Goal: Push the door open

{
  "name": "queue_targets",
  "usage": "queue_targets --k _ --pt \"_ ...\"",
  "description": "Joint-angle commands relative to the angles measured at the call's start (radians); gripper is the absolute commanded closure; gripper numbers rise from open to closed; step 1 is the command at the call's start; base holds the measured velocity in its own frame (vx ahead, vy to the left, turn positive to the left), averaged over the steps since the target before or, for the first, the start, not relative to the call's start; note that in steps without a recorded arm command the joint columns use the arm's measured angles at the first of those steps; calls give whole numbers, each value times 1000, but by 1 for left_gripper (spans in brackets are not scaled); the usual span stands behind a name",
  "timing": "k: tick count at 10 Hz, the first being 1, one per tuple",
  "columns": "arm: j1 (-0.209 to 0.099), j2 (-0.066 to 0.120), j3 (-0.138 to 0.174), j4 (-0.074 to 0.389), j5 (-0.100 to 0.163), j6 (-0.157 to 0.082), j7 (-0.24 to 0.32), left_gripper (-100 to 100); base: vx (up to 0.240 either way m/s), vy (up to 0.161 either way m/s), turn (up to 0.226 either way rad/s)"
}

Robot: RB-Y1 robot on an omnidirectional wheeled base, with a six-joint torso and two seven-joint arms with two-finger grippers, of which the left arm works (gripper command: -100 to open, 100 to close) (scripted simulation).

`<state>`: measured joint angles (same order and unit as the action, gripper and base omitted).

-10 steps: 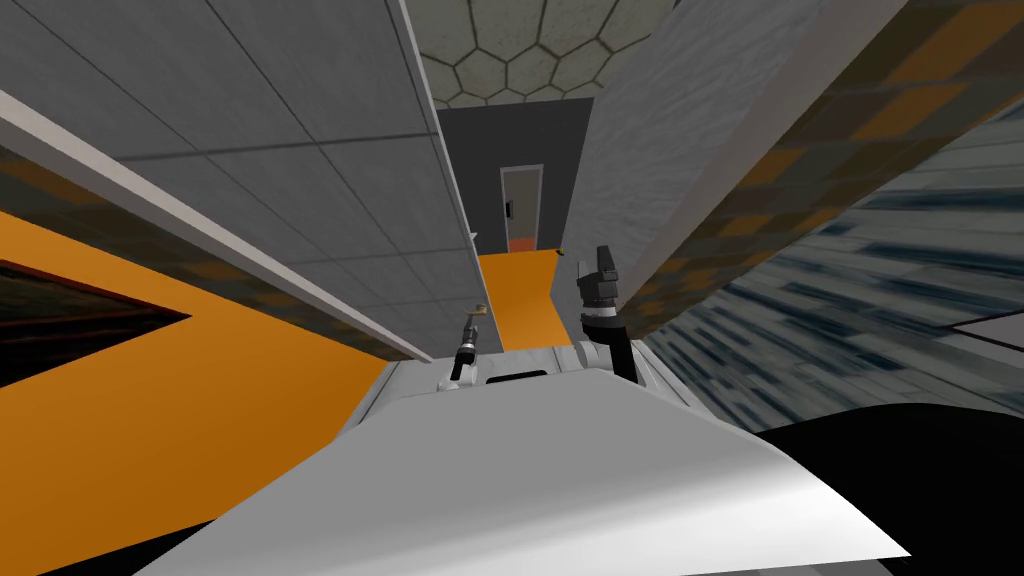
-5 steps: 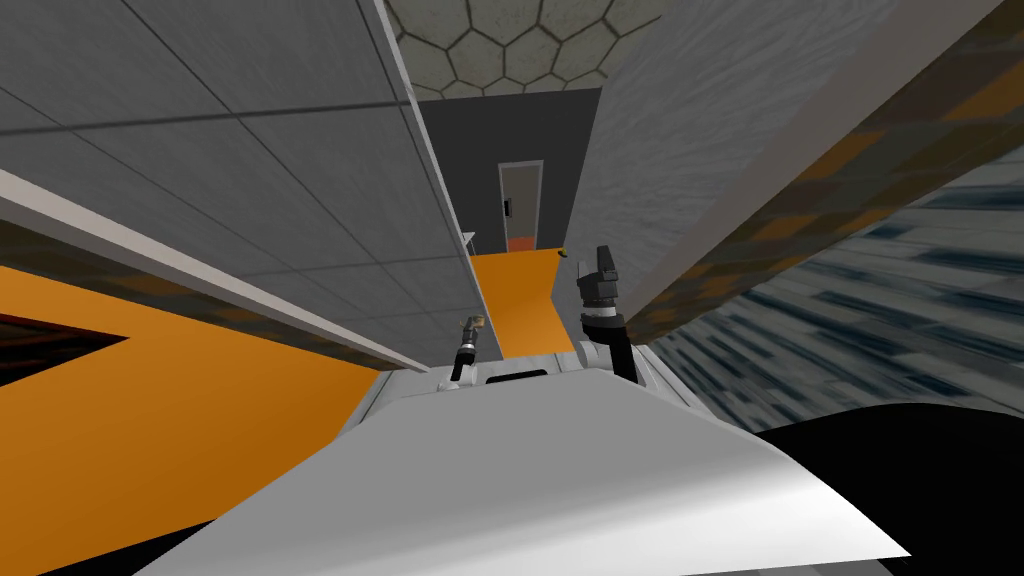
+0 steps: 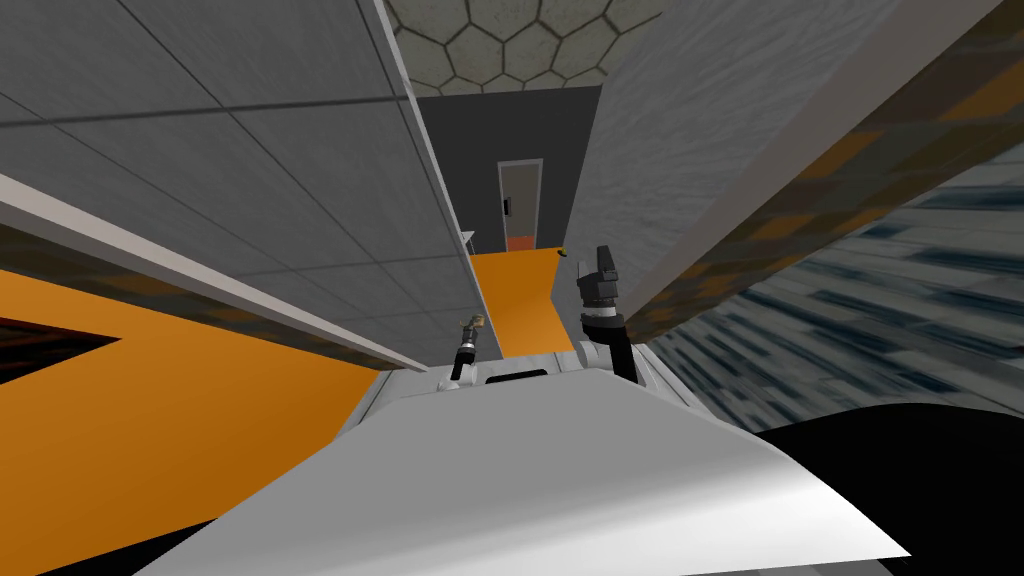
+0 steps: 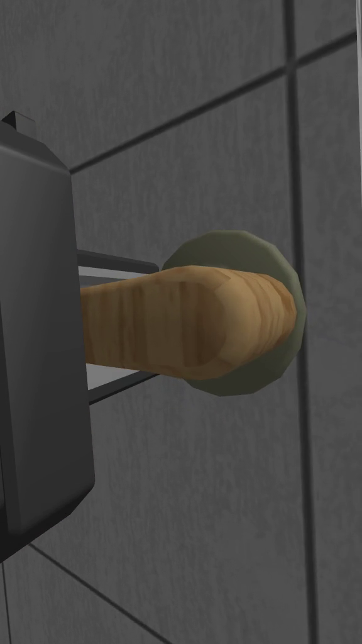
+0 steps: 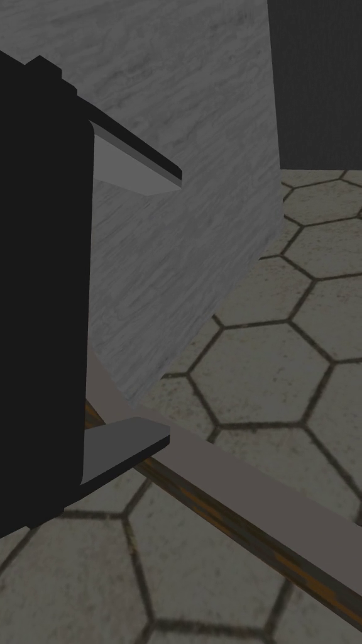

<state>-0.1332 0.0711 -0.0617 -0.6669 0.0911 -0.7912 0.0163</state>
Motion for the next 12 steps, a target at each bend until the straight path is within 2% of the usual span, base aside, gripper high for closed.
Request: queue_targets --k 1,5,10,12 --pt "5 -1 -1 2 0 -2 0 100 0 0 0" --pt "0 10 28 4 14 0 -9 100 153 -46 33" --pt "-1 23 80 12 40 -1 -26 100 202 -61 52" --pt "-1 23 80 12 40 -1 -26 100 84 -27 4"
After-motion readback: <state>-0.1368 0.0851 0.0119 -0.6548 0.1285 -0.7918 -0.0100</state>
